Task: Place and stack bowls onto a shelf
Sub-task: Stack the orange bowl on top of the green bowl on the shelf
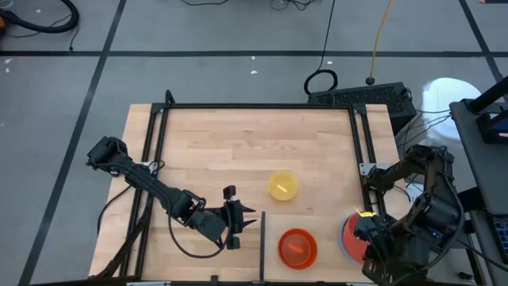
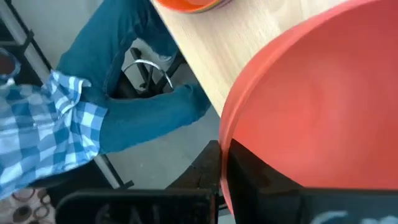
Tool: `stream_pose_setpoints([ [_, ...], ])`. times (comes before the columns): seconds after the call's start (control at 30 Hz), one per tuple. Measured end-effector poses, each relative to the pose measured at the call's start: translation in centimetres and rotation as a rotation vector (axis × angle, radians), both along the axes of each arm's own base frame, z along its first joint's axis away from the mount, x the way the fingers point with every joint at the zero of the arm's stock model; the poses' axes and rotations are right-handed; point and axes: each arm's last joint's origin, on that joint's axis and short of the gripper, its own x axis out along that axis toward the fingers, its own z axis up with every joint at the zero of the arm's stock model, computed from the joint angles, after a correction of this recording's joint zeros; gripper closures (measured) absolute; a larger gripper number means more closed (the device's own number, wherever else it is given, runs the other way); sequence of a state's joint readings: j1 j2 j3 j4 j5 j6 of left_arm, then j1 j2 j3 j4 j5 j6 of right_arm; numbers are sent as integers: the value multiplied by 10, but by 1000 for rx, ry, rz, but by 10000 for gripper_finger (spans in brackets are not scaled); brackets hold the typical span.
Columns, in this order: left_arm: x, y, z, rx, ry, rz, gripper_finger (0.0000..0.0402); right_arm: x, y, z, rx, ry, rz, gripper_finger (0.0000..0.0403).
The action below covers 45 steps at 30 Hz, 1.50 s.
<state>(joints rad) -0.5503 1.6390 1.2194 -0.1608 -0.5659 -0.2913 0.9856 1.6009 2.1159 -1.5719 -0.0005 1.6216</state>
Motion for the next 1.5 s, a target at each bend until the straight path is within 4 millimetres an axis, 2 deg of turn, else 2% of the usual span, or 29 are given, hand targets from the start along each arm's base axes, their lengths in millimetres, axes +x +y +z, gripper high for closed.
stream_pose_setpoints([
  [0.3, 0, 0, 0, -6, -2, 3, 270, 0, 5, -1, 0, -35, -43, 394],
  [0.5, 0, 0, 0, -6, -1, 2, 270, -1, 4, -2, -23, -29, -46, 370],
  [1.03, 0, 0, 0, 7, 0, -4, 270, 7, 15, -41, -123, 27, -85, 365],
  [1.23, 0, -1, 0, 2, 3, -13, 270, 6, 13, -27, -60, -2, -90, 365],
  [1.5, 0, -1, 0, -7, 8, -28, 270, -7, -8, 0, 15, -55, -75, 364],
])
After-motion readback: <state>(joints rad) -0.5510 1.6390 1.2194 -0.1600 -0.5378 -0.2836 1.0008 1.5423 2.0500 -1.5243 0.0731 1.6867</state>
